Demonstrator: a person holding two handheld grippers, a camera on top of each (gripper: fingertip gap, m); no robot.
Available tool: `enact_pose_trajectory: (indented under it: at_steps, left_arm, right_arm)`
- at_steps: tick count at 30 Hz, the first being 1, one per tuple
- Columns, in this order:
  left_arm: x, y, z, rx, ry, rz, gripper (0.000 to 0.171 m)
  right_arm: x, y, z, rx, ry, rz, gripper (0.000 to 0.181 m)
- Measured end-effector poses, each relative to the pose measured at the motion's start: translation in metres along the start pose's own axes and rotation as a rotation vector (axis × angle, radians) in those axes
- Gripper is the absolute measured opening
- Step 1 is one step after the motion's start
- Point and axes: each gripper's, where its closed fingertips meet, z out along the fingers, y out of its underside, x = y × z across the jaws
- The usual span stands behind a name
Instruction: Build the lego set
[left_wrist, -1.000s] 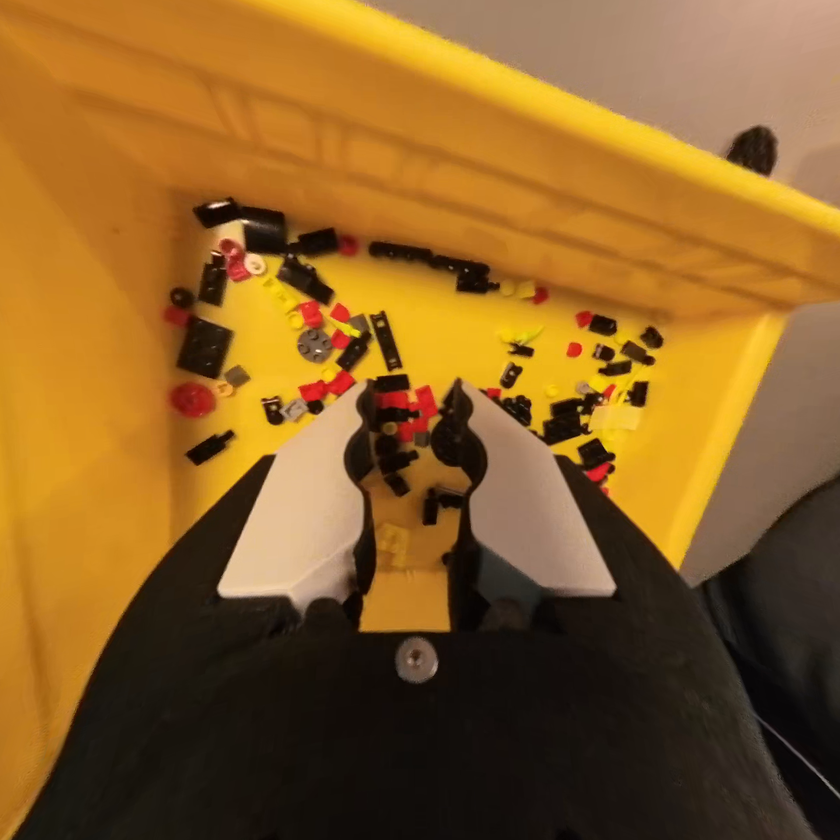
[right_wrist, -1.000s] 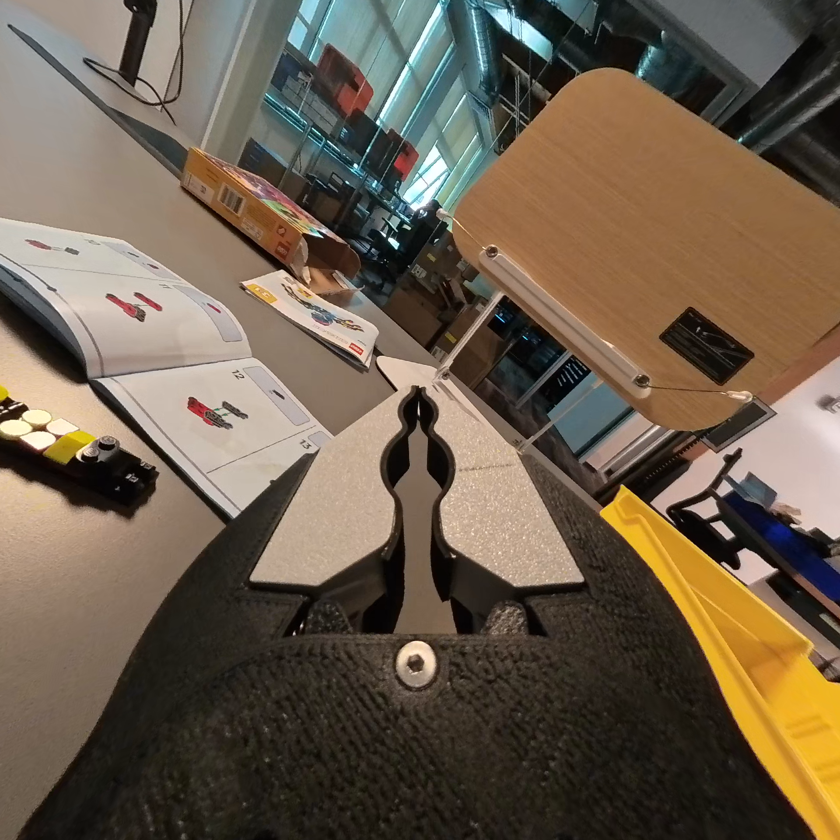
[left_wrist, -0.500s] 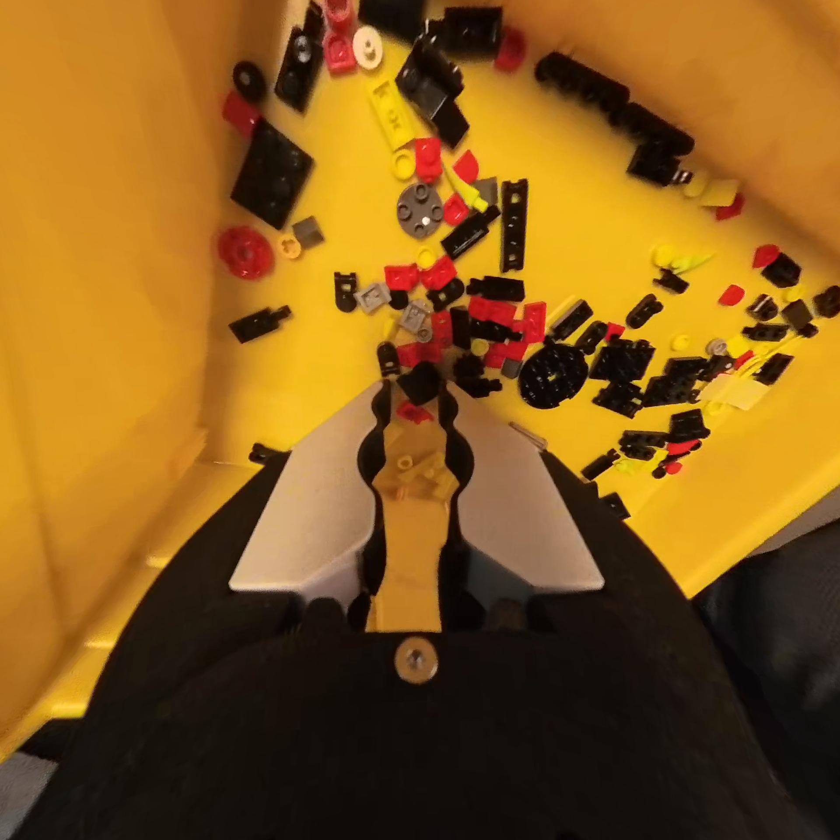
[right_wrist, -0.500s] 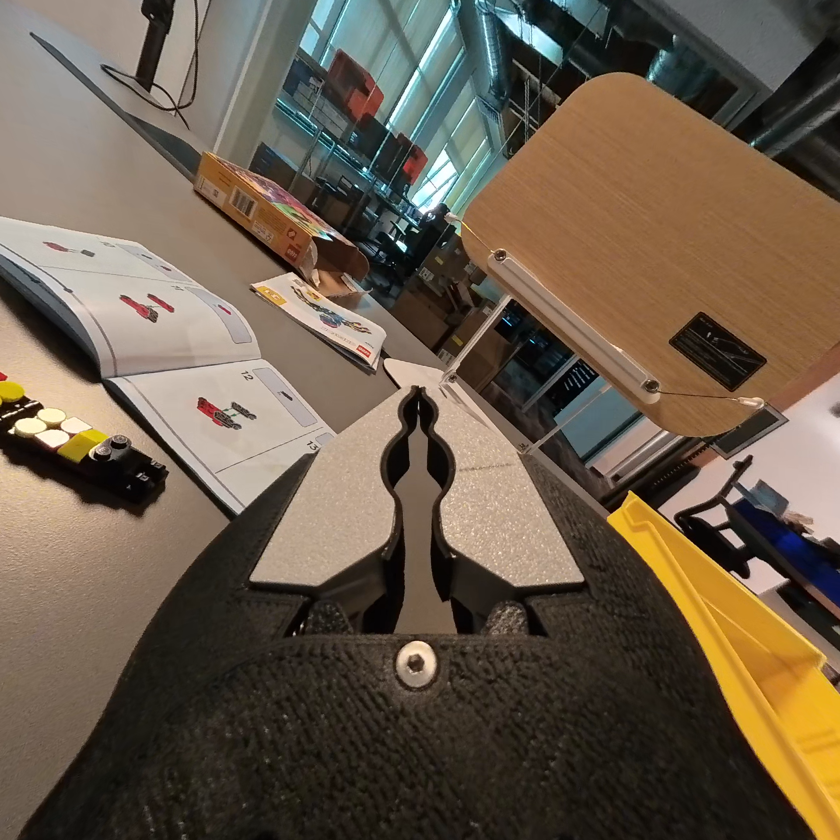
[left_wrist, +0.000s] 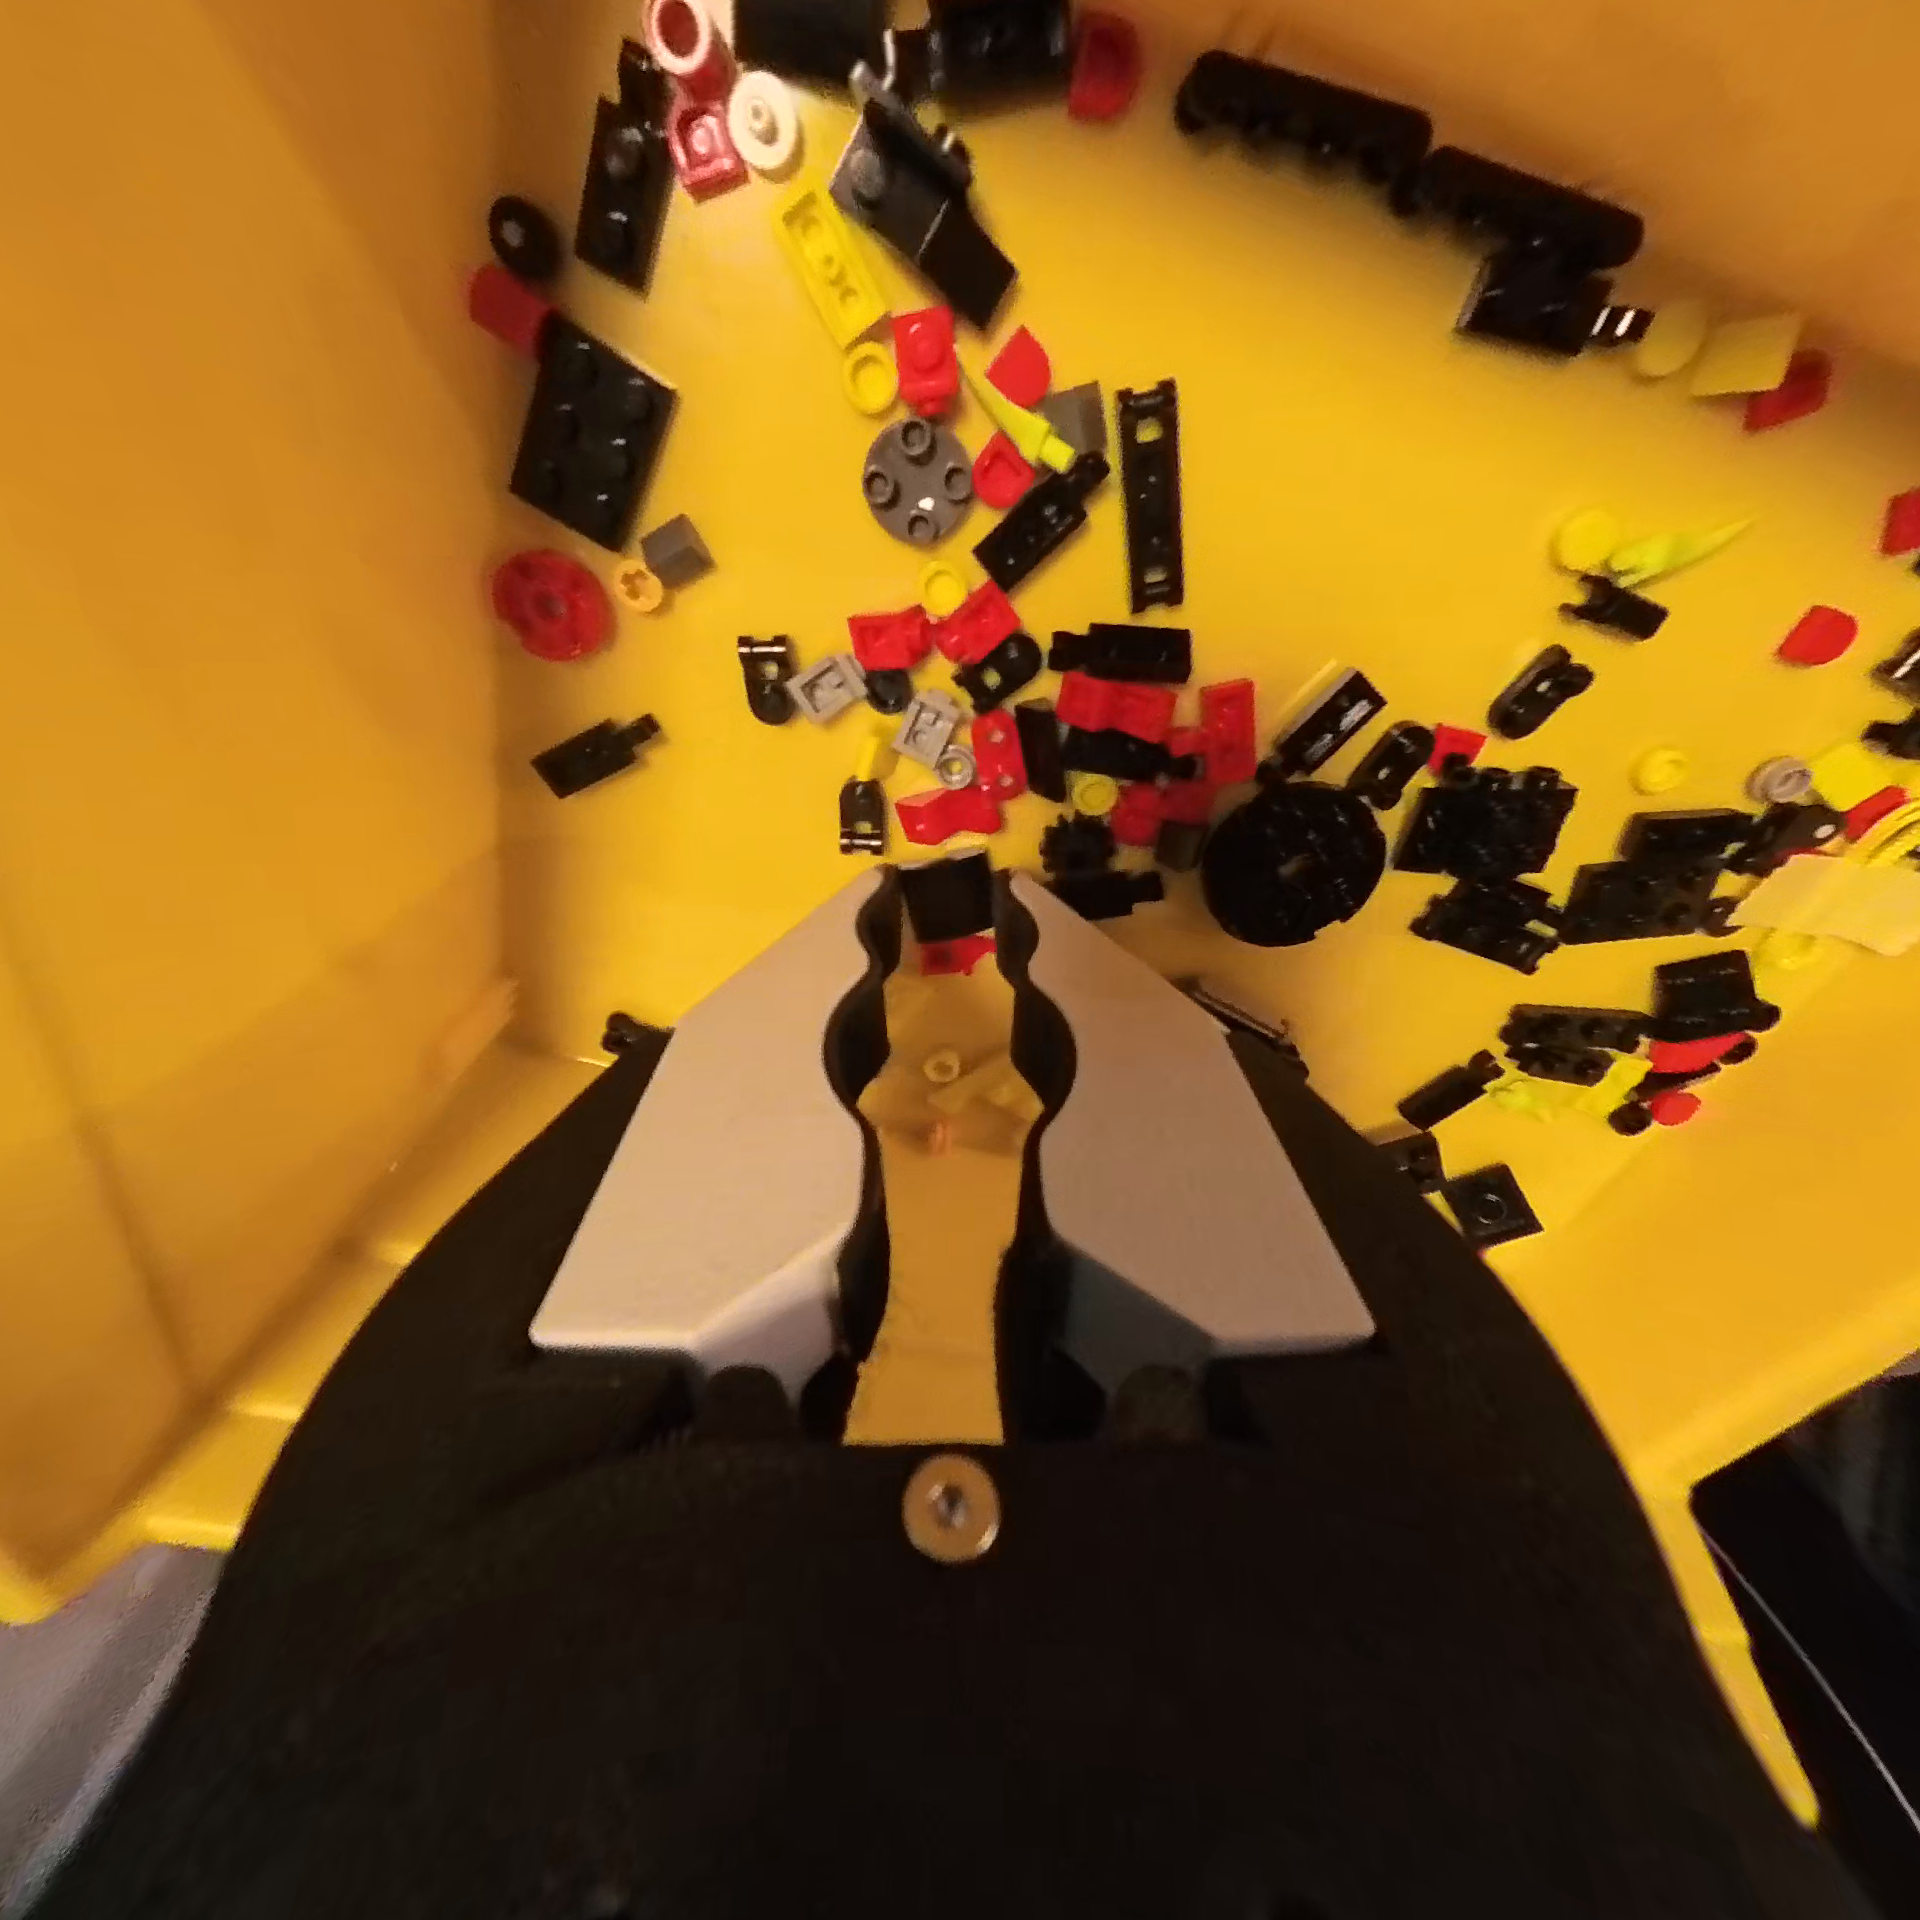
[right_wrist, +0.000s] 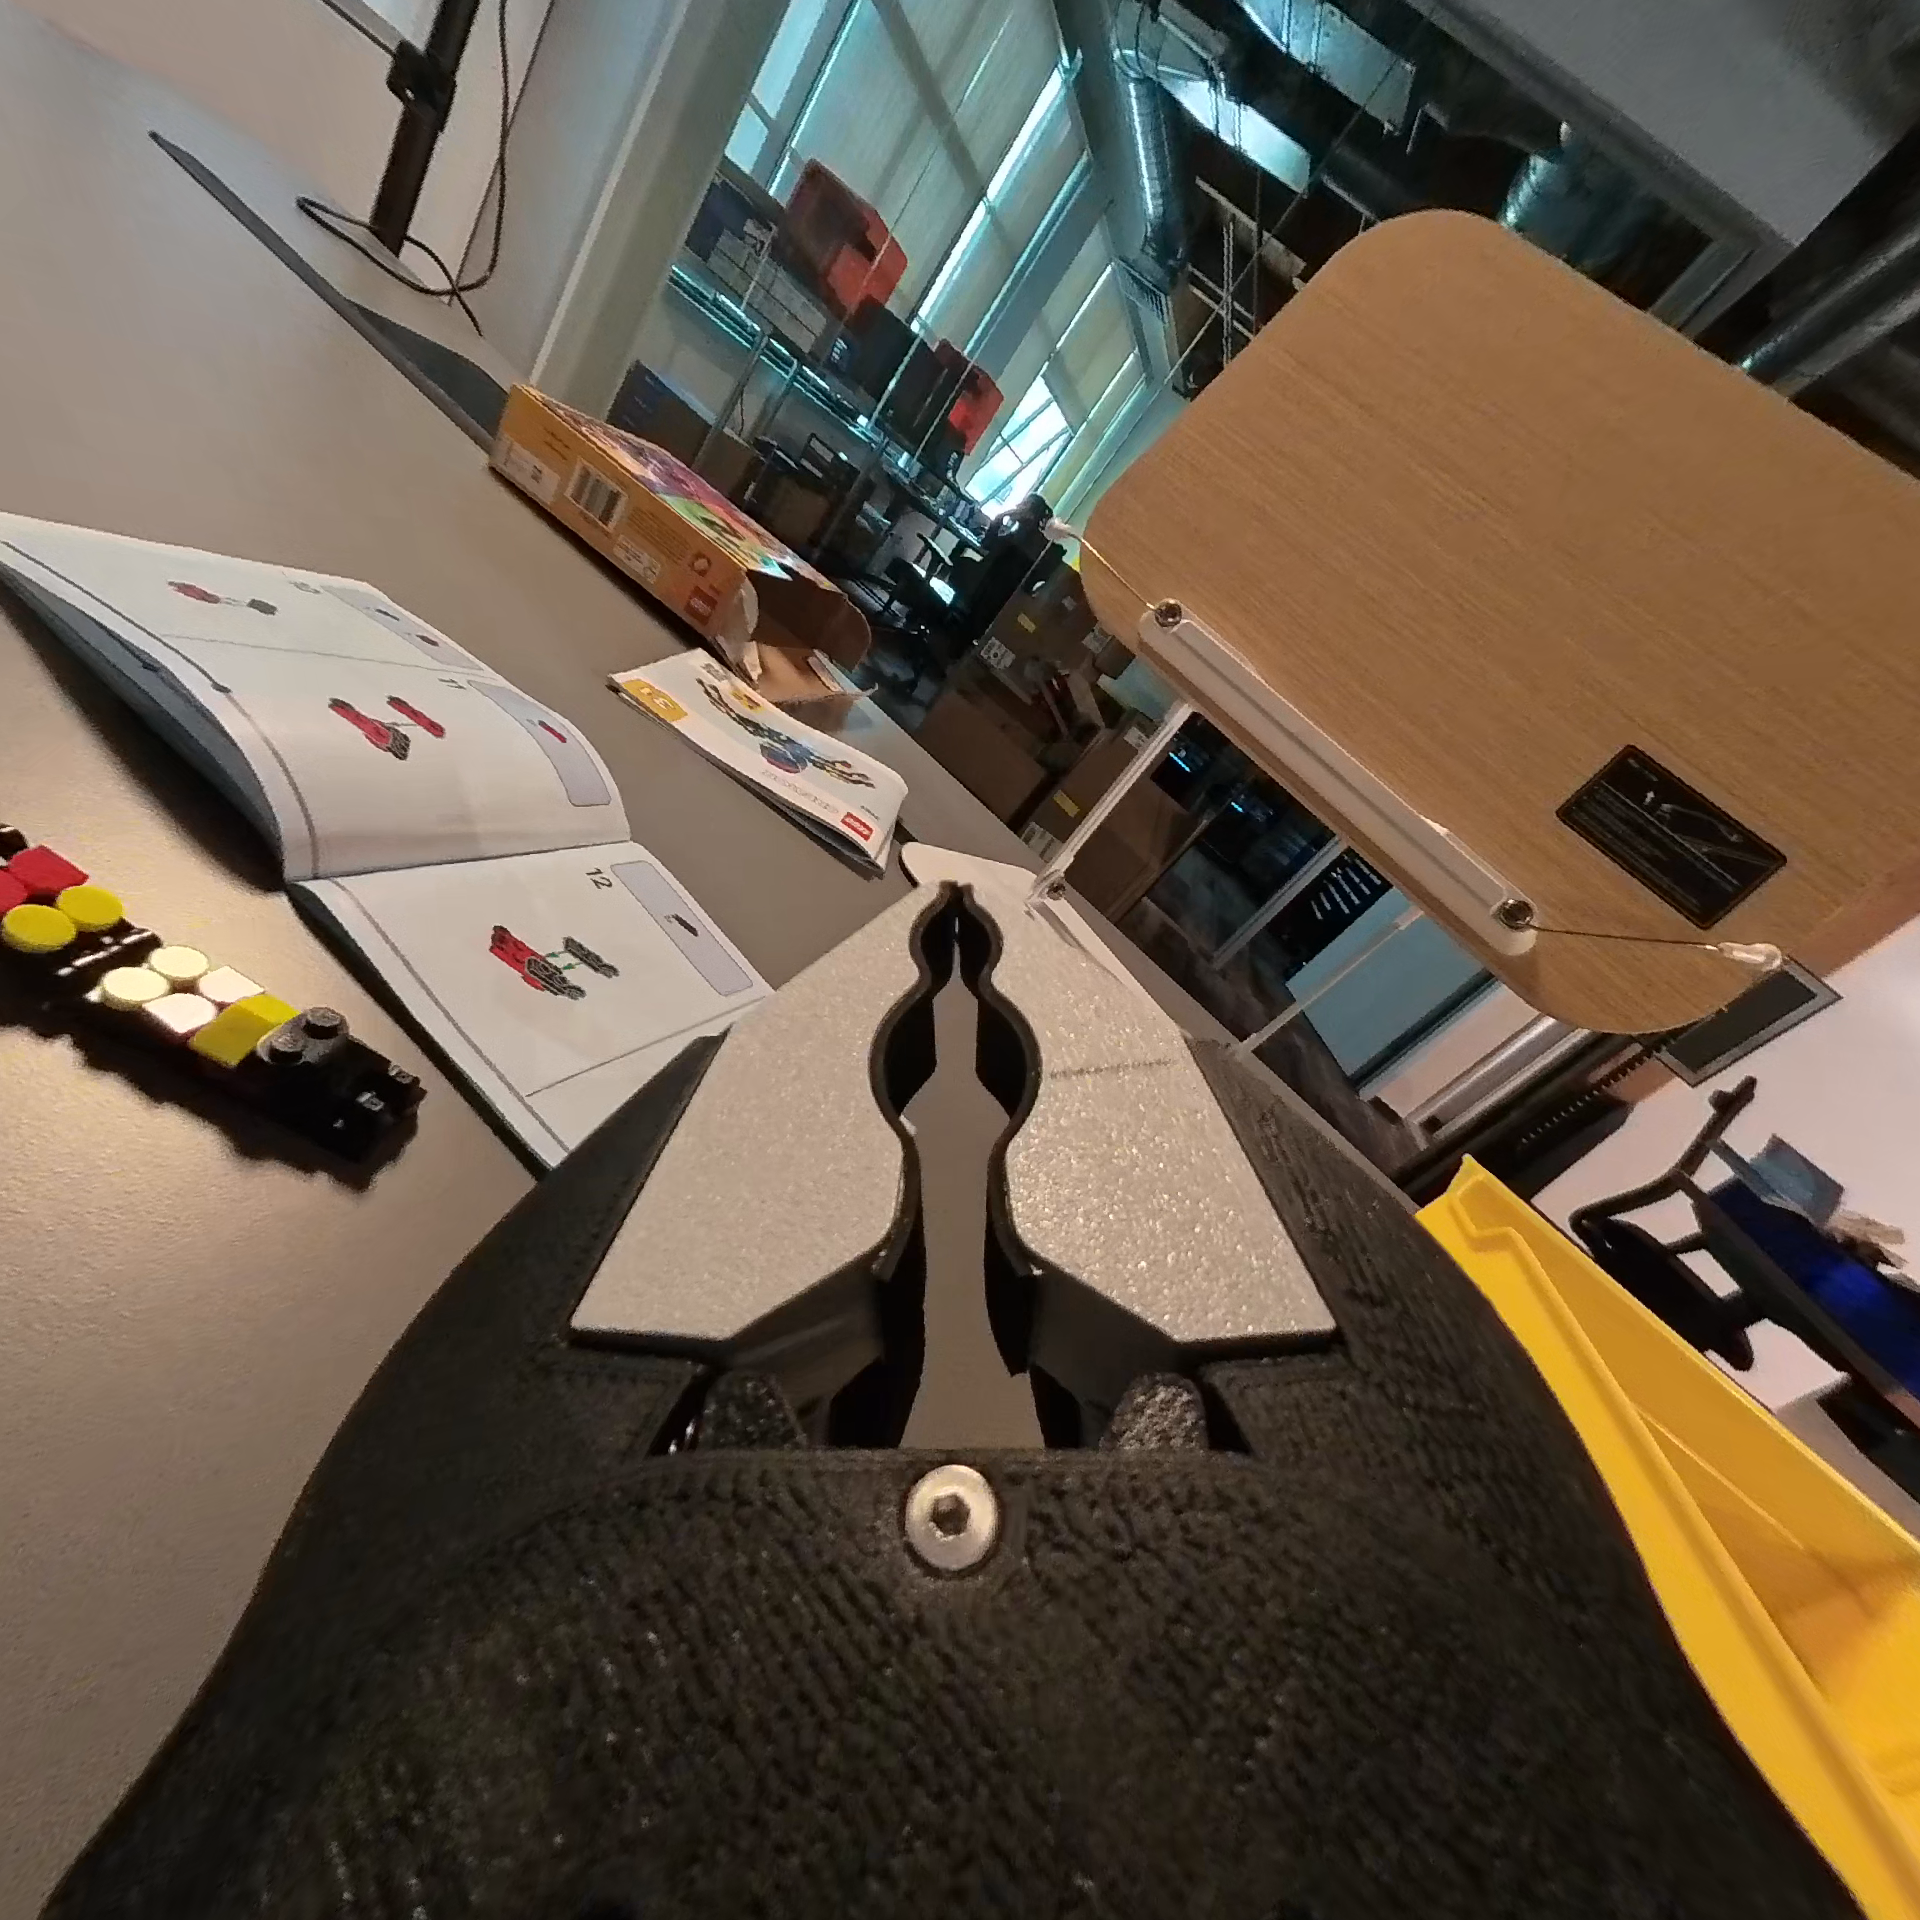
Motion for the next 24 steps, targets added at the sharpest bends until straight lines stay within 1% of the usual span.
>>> enact_pose_trajectory:
  at_steps: [4, 6, 9, 12, 15, 18, 21, 24]
  left_arm:
    - [-0.001, -0.003, -0.004, 0.024, -0.028, 0.006, 0.016]
    - [-0.001, -0.007, -0.015, 0.051, -0.053, 0.005, 0.016]
    - [0.005, -0.02, -0.049, 0.137, -0.142, 0.038, 0.016]
    - [0.031, -0.037, -0.093, 0.248, -0.232, 0.116, 0.016]
    - [0.078, -0.054, -0.132, 0.337, -0.307, 0.24, 0.016]
    - [0.141, -0.072, -0.158, 0.414, -0.343, 0.399, 0.016]
    - [0.214, -0.088, -0.164, 0.453, -0.322, 0.573, 0.016]
    - [0.283, -0.099, -0.153, 0.469, -0.265, 0.74, 0.016]
  right_arm:
    - [-0.006, -0.003, 0.001, 0.017, -0.028, -0.006, 0.0]
    - [-0.017, -0.002, 0.004, 0.003, -0.076, -0.039, 0.0]
    - [-0.027, 0.008, 0.009, -0.092, -0.096, -0.113, 0.0]
    - [-0.026, 0.019, 0.011, -0.195, -0.057, -0.135, 0.0]
    - [-0.031, 0.03, 0.014, -0.268, -0.092, -0.068, 0.0]
    - [-0.036, 0.034, 0.015, -0.285, -0.139, -0.018, 0.0]
    - [-0.037, 0.032, 0.014, -0.271, -0.156, 0.02, 0.0]
    - [-0.038, 0.03, 0.013, -0.255, -0.17, 0.04, 0.0]
